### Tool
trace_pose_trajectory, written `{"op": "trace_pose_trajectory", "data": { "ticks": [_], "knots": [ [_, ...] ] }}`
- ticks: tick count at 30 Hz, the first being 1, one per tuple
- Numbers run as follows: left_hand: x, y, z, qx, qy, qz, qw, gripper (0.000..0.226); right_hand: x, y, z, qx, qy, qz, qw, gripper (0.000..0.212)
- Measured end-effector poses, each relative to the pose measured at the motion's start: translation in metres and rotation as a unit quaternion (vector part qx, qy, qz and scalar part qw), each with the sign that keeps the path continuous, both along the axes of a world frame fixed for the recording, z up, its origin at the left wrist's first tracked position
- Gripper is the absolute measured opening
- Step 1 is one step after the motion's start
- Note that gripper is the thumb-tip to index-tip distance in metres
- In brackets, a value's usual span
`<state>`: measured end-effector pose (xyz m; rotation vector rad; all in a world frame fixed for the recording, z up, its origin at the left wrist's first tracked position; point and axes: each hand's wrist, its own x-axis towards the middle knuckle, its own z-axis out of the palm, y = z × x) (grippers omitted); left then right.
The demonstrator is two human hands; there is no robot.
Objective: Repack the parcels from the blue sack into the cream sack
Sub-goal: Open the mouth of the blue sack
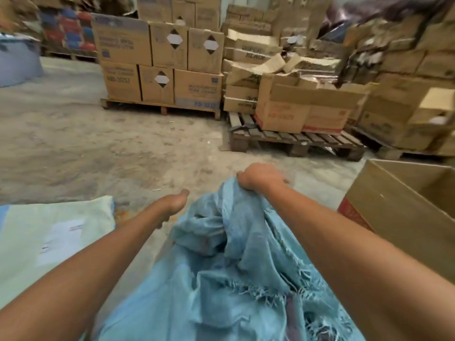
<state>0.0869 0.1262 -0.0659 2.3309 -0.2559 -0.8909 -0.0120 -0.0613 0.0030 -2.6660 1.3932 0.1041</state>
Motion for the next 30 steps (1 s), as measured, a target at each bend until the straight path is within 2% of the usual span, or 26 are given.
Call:
{"op": "trace_pose_trajectory", "data": {
  "ticks": [2,3,4,6,7,9,11,12,14,16,17,19,20,21,23,25,27,28,30],
  "knots": [
    [-0.009,-0.023,-0.003,-0.007,0.111,0.044,0.993,0.098,-0.003,-0.038,-0.019,0.076,-0.049,-0.035,0.995,0.089],
    [-0.01,-0.03,-0.007,-0.016,0.145,0.067,0.987,0.105,-0.002,-0.051,-0.029,0.127,-0.063,-0.026,0.99,0.091],
    [-0.013,-0.038,-0.01,-0.021,0.17,0.085,0.982,0.111,-0.001,-0.061,-0.041,0.192,-0.058,-0.016,0.98,0.081],
    [-0.013,-0.05,-0.021,-0.016,0.196,0.089,0.977,0.115,-0.009,-0.057,-0.051,0.299,-0.053,-0.003,0.953,0.04],
    [-0.011,-0.054,-0.023,0.001,0.198,0.071,0.978,0.109,-0.009,-0.054,-0.057,0.332,-0.068,-0.012,0.941,0.032],
    [-0.004,-0.066,-0.03,0.03,0.198,0.048,0.979,0.087,-0.007,-0.056,-0.074,0.384,-0.129,-0.035,0.913,0.034],
    [0.006,-0.078,-0.039,0.041,0.198,0.032,0.979,0.066,-0.001,-0.057,-0.088,0.408,-0.138,-0.036,0.902,0.032],
    [0.008,-0.081,-0.04,0.028,0.201,0.025,0.979,0.057,0.001,-0.055,-0.09,0.416,-0.151,-0.045,0.896,0.028],
    [0.008,-0.088,-0.042,-0.043,0.22,0.03,0.974,0.033,0.004,-0.052,-0.091,0.403,-0.231,-0.075,0.882,0.008],
    [0.006,-0.087,-0.039,-0.103,0.213,0.055,0.97,0.039,0.004,-0.05,-0.087,0.373,-0.333,-0.111,0.859,0.036],
    [0.008,-0.089,-0.037,-0.132,0.207,0.072,0.967,0.033,0.0,-0.047,-0.08,0.36,-0.38,-0.133,0.842,0.042],
    [0.014,-0.083,-0.022,-0.221,0.175,0.119,0.952,0.01,-0.006,-0.044,-0.057,0.365,-0.477,-0.155,0.785,0.041],
    [0.019,-0.082,-0.016,-0.271,0.159,0.152,0.937,0.013,-0.01,-0.042,-0.041,0.383,-0.512,-0.146,0.755,0.041],
    [0.018,-0.078,-0.002,-0.31,0.14,0.173,0.925,0.025,-0.016,-0.04,-0.022,0.403,-0.528,-0.124,0.737,0.045],
    [0.006,-0.07,0.043,-0.387,0.075,0.184,0.9,0.04,-0.035,-0.032,0.023,0.424,-0.532,-0.055,0.731,0.052],
    [-0.02,-0.054,0.101,-0.444,0.014,0.138,0.885,0.053,-0.06,-0.017,0.071,0.425,-0.51,0.013,0.748,0.057],
    [-0.042,-0.038,0.158,-0.458,-0.026,0.077,0.885,0.063,-0.088,-0.001,0.121,0.41,-0.484,0.07,0.77,0.069],
    [-0.052,-0.029,0.186,-0.459,-0.039,0.039,0.887,0.061,-0.102,0.007,0.142,0.408,-0.471,0.093,0.777,0.074],
    [-0.073,-0.012,0.238,-0.464,-0.009,-0.027,0.885,0.036,-0.126,0.015,0.18,0.413,-0.442,0.135,0.784,0.086]
  ]
}}
